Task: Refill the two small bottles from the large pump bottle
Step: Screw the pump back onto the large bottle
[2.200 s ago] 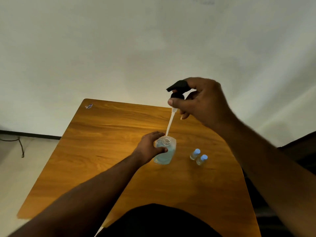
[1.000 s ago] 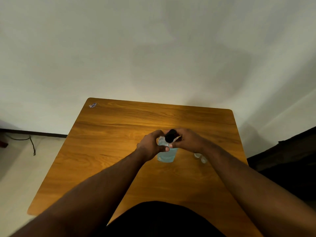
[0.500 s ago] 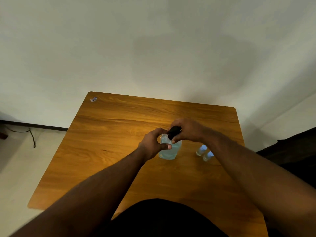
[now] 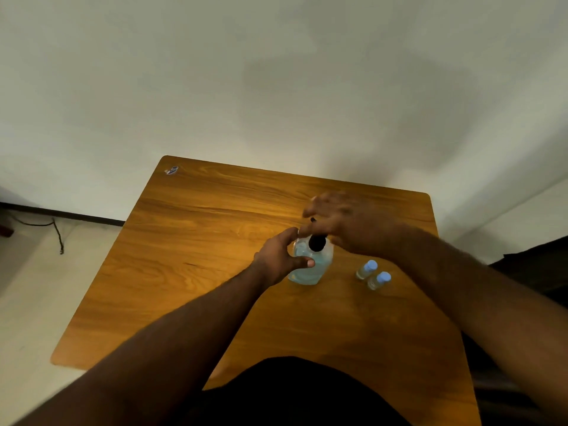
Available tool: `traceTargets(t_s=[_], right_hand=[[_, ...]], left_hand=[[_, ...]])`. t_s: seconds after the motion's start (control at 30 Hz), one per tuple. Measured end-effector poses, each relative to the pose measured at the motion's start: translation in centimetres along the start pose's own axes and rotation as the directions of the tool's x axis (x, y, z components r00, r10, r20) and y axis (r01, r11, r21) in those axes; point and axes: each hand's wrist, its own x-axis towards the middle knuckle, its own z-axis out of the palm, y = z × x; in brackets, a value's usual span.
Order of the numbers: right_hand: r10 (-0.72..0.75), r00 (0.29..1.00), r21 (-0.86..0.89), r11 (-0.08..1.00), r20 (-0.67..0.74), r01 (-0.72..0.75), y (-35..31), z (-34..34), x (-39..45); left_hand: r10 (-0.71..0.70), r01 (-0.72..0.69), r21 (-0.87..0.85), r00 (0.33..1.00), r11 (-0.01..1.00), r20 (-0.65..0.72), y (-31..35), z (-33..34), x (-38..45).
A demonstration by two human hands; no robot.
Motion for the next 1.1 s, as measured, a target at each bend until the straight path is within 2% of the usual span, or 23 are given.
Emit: traceTargets(t_s=[0.07,0.1,0.17,0.23,0.33,0.4,0.47,0.53,0.57,0.63,0.7,0.77,0.83,0.9,0.97,1.03,1.1], right_hand=[[-0.103,0.973,-0.234,0.960,0.207,0.151,-0.7,0.1,1.7],[-0.110,0.958,-0.308,0.932,0.266,0.192,-0.9,0.3,2.3],[-0.082,0.947,-0.344,0.919,0.310,0.192,-1.1,0.4,3.2],[0.056,0.935,-0.284,0.958,0.350,0.049,-1.5,0.3,3.9],[0.357,0.844,-0.178,0.934,0.401,-0.310,-2.2,0.5,4.8],[0.427,0.809,-0.151,0.903,0.403,-0.402,-2.2,-0.1,5.3],[0.329,0.862,-0.058,0.941,0.385,-0.333,-1.8,-1.0,5.8],[0.139,0.914,0.114,0.974,0.381,-0.195,-0.7,-2.4,5.9],[0.058,0.914,0.141,0.982,0.402,-0.124,-0.1,-2.9,5.8],[-0.033,0.869,0.041,0.999,0.494,0.014,1.1,-3.2,5.1],[-0.100,0.846,-0.067,0.985,0.524,0.157,1.4,-2.4,4.5],[-0.180,0.864,-0.084,0.965,0.471,0.248,1.2,-0.8,4.1],[-0.217,0.894,-0.056,0.964,0.391,0.258,1.2,0.6,3.9],[-0.176,0.917,0.017,0.983,0.359,0.183,1.6,1.5,3.6],[-0.039,0.941,0.101,0.995,0.335,0.006,1.5,2.4,3.3],[0.192,0.954,0.107,0.969,0.231,-0.221,0.5,3.5,3.0],[0.438,0.885,0.038,0.893,0.158,-0.449,-1.1,4.2,3.4]], left_hand=[[0.006,-0.006,-0.002,1.000,1.000,0.004,0.1,-0.1,-0.1],[0.007,-0.007,0.001,1.000,1.000,0.004,0.1,-0.1,-0.2],[0.001,-0.001,0.010,1.000,1.000,-0.004,0.1,0.0,-0.2],[-0.008,0.008,0.031,1.000,0.999,-0.013,0.2,0.0,-0.3],[-0.013,0.013,0.022,1.000,1.000,-0.020,0.2,0.0,-0.5],[-0.012,0.012,-0.007,1.000,1.000,-0.024,0.2,0.0,-0.5],[-0.018,0.018,-0.016,0.999,1.000,-0.027,0.1,-0.1,-0.5],[-0.021,0.021,0.002,1.000,1.000,-0.023,0.1,0.0,-0.4],[-0.022,0.022,0.009,1.000,1.000,-0.020,0.1,0.0,-0.4],[-0.027,0.027,0.002,1.000,1.000,-0.012,0.0,0.0,-0.3],[-0.025,0.025,-0.009,1.000,1.000,-0.009,-0.1,0.0,-0.2],[-0.017,0.016,-0.023,1.000,1.000,-0.006,-0.3,0.0,-0.2],[-0.011,0.011,-0.038,1.000,0.999,-0.006,-0.3,-0.1,-0.2],[-0.013,0.012,-0.050,1.000,0.999,-0.006,-0.1,-0.1,-0.3],[-0.020,0.020,-0.040,1.000,0.999,-0.010,0.0,-0.1,-0.3],[-0.023,0.023,-0.017,1.000,1.000,-0.008,0.0,0.0,-0.4],[-0.022,0.022,-0.009,1.000,1.000,-0.002,-0.4,0.1,-0.6]])
